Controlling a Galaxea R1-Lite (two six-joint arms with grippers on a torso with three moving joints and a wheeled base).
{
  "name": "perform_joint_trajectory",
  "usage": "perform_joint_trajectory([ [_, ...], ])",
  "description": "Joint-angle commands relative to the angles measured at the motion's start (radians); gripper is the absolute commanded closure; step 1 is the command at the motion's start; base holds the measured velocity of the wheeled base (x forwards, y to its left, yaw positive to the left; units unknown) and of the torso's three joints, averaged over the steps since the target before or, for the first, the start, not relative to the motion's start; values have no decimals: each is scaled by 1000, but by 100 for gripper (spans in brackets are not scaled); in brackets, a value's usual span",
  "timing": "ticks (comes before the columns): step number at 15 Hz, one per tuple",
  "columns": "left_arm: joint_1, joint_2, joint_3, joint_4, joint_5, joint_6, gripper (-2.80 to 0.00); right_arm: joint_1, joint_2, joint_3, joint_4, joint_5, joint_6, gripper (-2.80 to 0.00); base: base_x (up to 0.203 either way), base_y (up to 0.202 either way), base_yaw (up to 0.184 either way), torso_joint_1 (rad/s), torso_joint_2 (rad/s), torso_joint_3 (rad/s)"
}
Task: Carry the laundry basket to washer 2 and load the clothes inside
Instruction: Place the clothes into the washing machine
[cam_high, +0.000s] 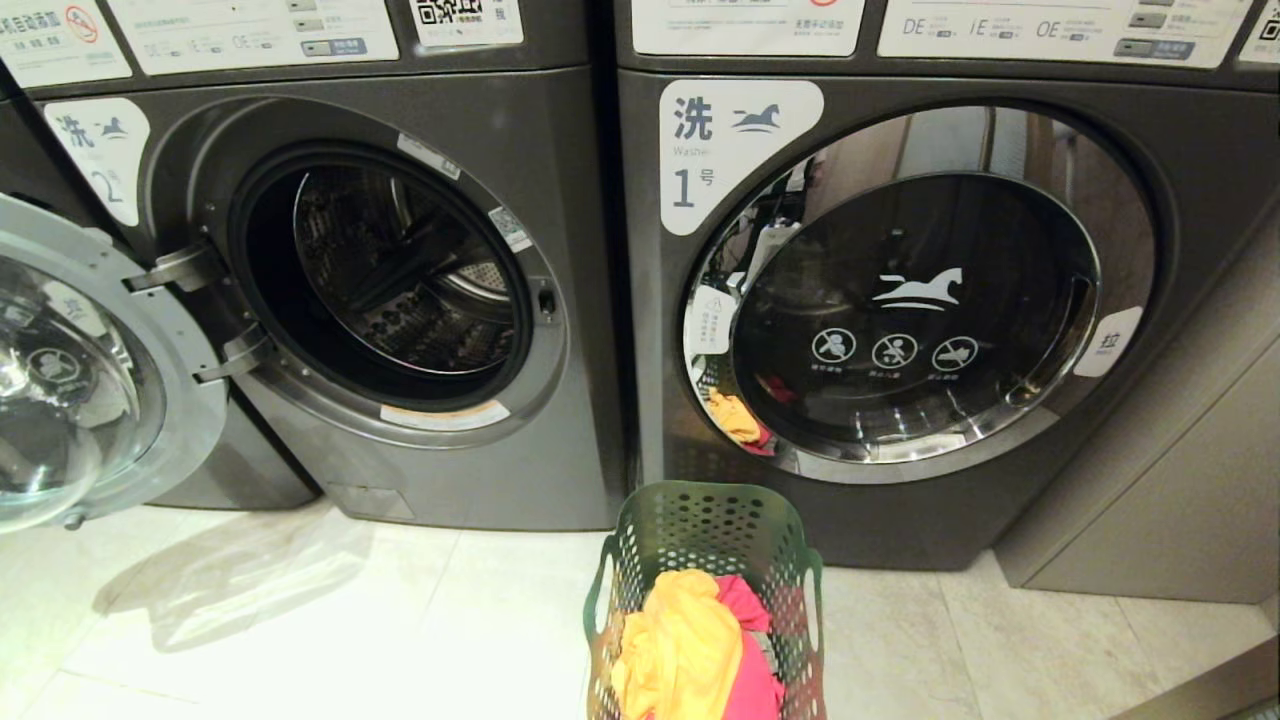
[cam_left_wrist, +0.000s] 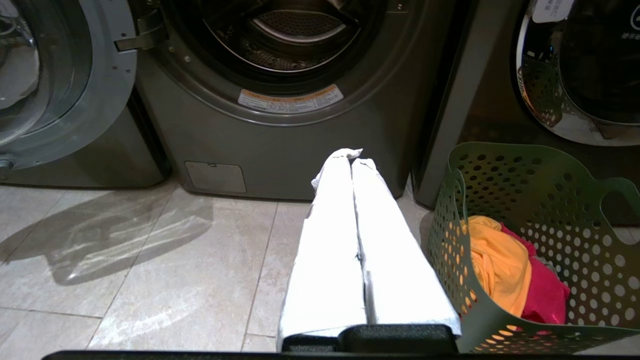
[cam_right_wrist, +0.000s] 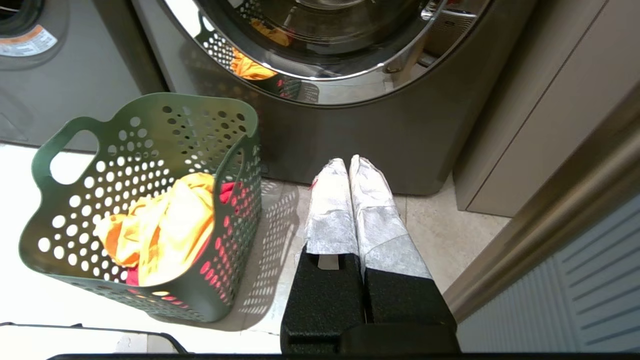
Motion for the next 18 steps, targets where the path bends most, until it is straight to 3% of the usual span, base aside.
perform_joint_trajectory([
  [1,-1,3,40,0,1,0,0,-1,0,0,0,1,-1,0,1,136,-3,2,-2,-2],
  [18,-1,2,40,0,3,-1,0,-1,0,0,0,-25,27,0,0,194,-2,3,4,3],
])
